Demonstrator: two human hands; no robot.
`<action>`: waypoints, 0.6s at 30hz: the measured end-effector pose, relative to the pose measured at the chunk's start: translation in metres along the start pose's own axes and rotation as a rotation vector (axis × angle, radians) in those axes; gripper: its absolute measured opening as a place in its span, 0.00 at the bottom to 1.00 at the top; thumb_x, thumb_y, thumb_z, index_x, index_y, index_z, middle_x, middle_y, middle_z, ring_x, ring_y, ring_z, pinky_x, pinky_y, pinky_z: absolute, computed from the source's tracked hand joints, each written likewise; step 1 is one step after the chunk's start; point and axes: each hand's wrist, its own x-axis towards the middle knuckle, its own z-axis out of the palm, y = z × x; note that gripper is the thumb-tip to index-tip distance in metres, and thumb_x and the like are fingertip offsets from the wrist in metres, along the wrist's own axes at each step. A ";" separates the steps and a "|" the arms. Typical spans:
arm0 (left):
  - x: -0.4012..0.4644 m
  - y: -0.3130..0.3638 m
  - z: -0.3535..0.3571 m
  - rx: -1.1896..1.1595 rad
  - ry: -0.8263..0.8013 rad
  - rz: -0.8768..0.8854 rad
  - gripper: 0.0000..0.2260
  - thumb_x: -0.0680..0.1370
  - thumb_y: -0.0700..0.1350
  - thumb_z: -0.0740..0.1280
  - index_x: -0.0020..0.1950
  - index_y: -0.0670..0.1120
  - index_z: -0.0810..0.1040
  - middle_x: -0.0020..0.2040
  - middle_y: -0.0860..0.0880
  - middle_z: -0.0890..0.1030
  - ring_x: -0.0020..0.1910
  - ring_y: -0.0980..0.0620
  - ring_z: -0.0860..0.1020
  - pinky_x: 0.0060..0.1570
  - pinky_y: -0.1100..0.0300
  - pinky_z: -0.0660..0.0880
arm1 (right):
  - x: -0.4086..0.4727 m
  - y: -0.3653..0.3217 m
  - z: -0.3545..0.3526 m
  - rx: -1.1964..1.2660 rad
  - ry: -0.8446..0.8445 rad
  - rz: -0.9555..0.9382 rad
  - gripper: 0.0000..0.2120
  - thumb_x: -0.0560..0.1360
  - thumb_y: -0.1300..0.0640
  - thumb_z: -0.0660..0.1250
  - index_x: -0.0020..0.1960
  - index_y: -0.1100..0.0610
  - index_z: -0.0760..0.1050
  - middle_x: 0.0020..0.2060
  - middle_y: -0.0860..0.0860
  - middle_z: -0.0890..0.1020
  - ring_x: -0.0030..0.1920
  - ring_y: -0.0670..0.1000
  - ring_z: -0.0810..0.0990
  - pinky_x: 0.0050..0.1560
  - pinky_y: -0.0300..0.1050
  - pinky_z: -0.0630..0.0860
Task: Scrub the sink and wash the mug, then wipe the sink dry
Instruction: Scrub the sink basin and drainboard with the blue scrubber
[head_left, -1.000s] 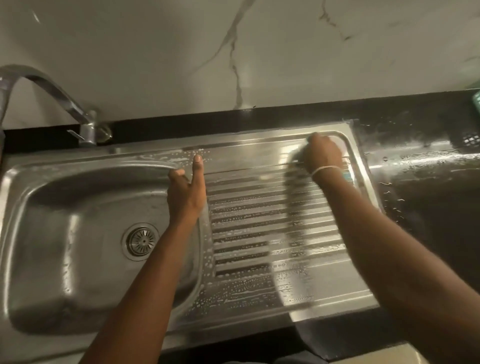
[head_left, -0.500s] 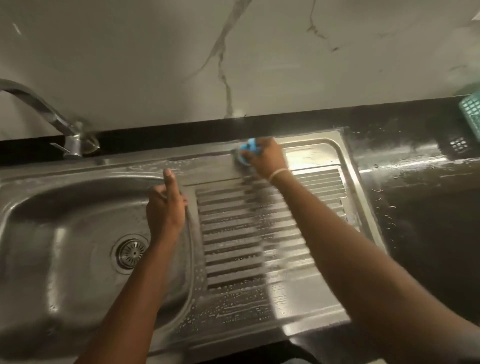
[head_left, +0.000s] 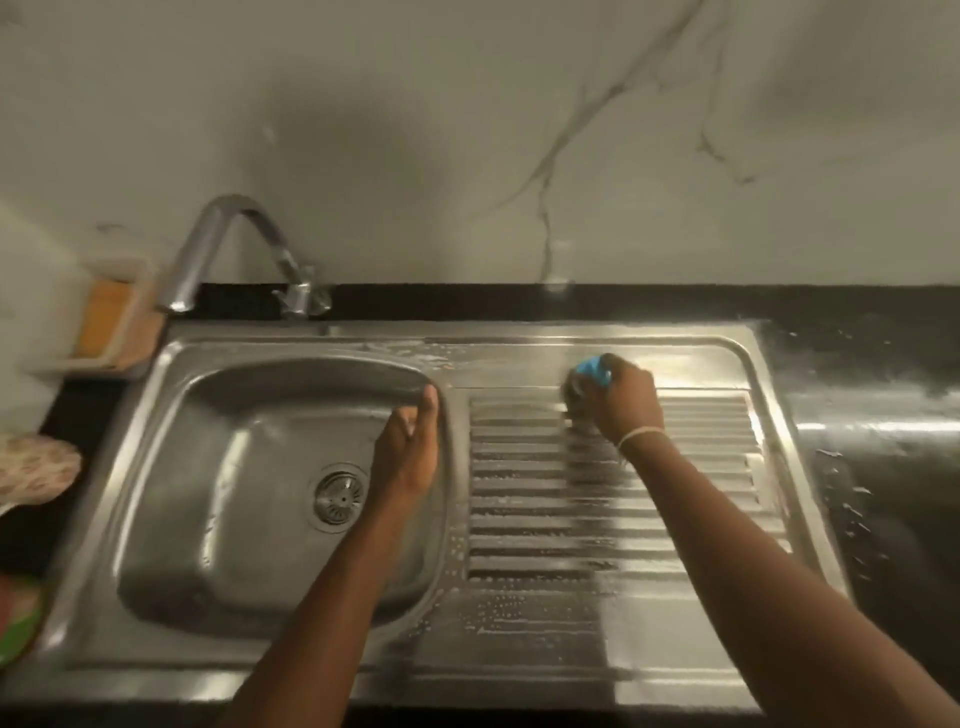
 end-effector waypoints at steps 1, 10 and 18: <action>-0.007 -0.005 -0.011 -0.004 0.019 -0.002 0.34 0.71 0.77 0.49 0.38 0.49 0.75 0.37 0.53 0.81 0.41 0.51 0.81 0.46 0.52 0.77 | -0.008 -0.014 0.010 0.014 -0.059 -0.042 0.16 0.76 0.49 0.71 0.59 0.58 0.79 0.49 0.57 0.83 0.44 0.55 0.79 0.47 0.40 0.70; -0.064 -0.107 -0.189 -0.101 0.329 0.007 0.14 0.71 0.60 0.72 0.40 0.49 0.79 0.36 0.52 0.83 0.37 0.56 0.81 0.41 0.59 0.77 | -0.138 -0.160 0.109 -0.148 -0.489 -0.544 0.11 0.73 0.52 0.75 0.53 0.57 0.82 0.41 0.52 0.83 0.40 0.50 0.80 0.47 0.45 0.77; -0.107 -0.204 -0.366 0.111 0.663 -0.125 0.31 0.62 0.60 0.77 0.59 0.54 0.70 0.57 0.53 0.76 0.55 0.53 0.76 0.55 0.52 0.77 | -0.270 -0.297 0.240 -0.004 -0.757 -0.661 0.14 0.77 0.50 0.71 0.60 0.55 0.76 0.48 0.51 0.82 0.43 0.49 0.82 0.47 0.47 0.81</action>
